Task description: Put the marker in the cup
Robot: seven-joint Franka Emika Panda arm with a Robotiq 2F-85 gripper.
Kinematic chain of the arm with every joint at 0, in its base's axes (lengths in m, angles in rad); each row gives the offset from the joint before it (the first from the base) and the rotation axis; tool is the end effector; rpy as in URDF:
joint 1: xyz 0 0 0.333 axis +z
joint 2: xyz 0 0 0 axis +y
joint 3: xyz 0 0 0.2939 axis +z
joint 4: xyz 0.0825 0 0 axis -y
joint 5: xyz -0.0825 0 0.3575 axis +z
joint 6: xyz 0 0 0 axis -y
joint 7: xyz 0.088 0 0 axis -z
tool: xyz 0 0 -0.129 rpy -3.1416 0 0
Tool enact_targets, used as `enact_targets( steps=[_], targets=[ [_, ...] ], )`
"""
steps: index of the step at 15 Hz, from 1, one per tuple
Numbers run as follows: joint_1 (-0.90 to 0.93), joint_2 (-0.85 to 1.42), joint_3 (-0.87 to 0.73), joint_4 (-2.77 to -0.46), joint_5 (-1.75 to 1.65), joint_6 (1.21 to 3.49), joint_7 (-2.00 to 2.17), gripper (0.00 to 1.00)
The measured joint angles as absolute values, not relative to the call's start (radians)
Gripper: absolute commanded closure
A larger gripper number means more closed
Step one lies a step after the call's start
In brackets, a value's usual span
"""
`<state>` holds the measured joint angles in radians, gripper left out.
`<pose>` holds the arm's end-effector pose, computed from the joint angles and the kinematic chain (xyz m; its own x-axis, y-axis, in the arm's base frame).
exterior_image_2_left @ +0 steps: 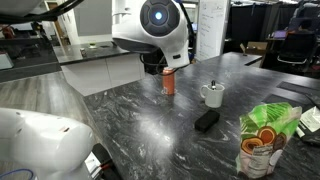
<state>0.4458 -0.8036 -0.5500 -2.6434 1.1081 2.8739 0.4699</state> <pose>0.3826 -0.1012 0.5022 0.2516 -0.8522 -0.4588 -0.4656 0.3090 -0.8293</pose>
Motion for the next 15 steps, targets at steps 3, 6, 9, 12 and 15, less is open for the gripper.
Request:
enact_targets(
  steps=[3,6,9,12,15],
  targets=[
    [0.552,-0.807,-0.657,-2.589,1.266,2.941,0.417,0.97],
    [0.672,-0.811,-0.776,-2.517,1.44,2.992,0.308,0.97],
    [0.779,-0.81,-0.913,-2.442,1.632,2.987,0.151,0.97],
    [0.863,-0.8,-1.056,-2.389,1.827,2.922,-0.017,0.97],
    [0.948,-0.773,-1.2,-2.366,1.972,2.816,-0.135,0.97]
  ],
)
